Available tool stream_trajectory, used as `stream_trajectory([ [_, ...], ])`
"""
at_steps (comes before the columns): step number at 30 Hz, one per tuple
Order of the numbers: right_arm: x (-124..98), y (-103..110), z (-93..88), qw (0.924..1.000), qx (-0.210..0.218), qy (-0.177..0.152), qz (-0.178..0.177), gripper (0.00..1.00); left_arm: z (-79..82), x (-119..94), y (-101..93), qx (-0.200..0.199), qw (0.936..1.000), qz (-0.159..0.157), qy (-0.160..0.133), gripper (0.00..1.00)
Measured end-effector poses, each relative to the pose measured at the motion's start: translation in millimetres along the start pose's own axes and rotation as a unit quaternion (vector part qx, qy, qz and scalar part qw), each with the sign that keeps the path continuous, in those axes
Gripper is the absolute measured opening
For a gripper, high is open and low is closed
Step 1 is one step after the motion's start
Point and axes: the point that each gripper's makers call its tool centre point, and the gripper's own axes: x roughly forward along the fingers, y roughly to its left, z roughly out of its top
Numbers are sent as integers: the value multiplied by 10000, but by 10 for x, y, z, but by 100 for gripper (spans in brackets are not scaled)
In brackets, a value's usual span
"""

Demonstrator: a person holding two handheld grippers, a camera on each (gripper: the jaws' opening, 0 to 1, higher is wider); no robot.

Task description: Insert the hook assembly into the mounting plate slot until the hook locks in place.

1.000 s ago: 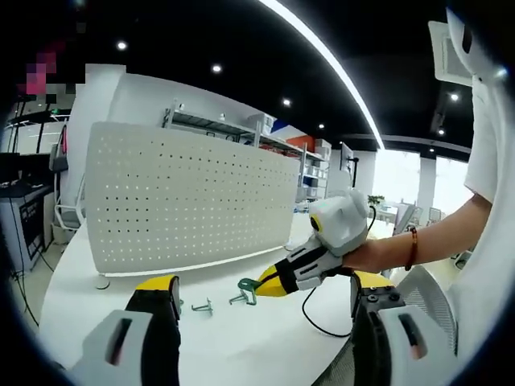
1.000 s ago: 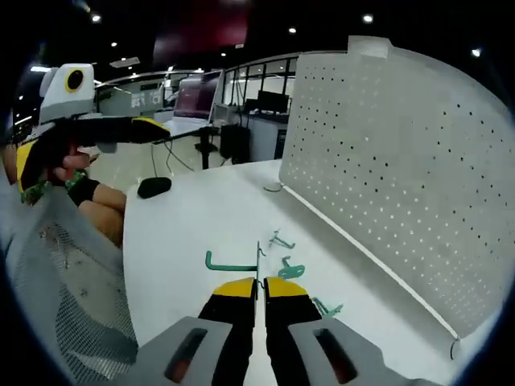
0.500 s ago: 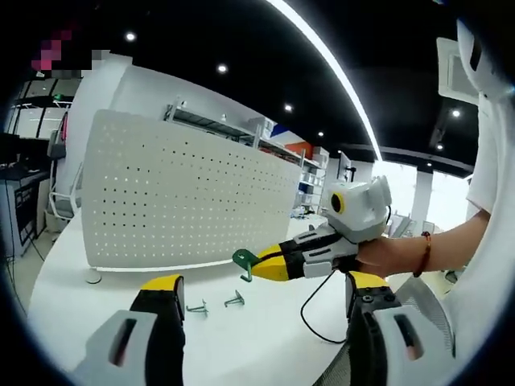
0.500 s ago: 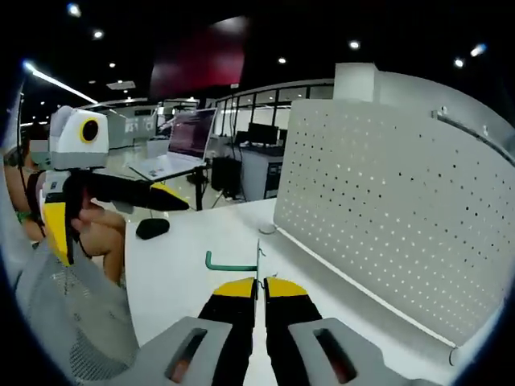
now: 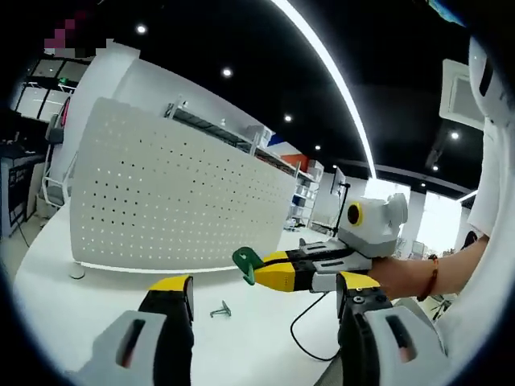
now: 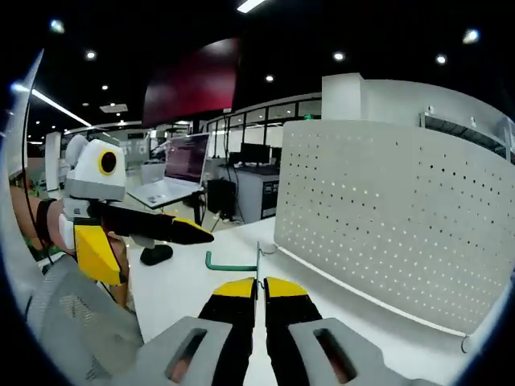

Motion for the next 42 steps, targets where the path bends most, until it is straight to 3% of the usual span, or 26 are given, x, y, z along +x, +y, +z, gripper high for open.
stream_trajectory([
  [3,-34,13,23,10000,31,-61,-16,2,19,21,-14,-212,9997,-24,-126,67],
  [7,-56,31,29,9999,75,-79,-42,2,-2,36,-37,-20,10000,15,-63,53],
  [9,-71,47,52,9999,108,-124,-48,2,-6,48,-73,-293,9995,-59,-80,50],
  [11,-75,71,68,9998,107,-136,-56,2,-1,46,-50,-295,9995,-21,-129,46],
  [14,-78,105,92,9998,106,-165,-44,2,31,19,-2,-635,9976,120,-256,38],
  [20,-62,166,156,9995,145,-289,-18,2,81,-6,39,-971,9943,109,-428,28],
  [30,-3,262,334,9979,146,-619,133,2,135,-35,105,-1374,9879,171,-700,18],
  [39,43,359,330,9979,130,-612,195,2,147,-83,116,-2089,9737,54,-914,7],
  [42,43,375,332,9978,153,-620,190,2,146,-71,104,-1993,9757,96,-910,6],
])
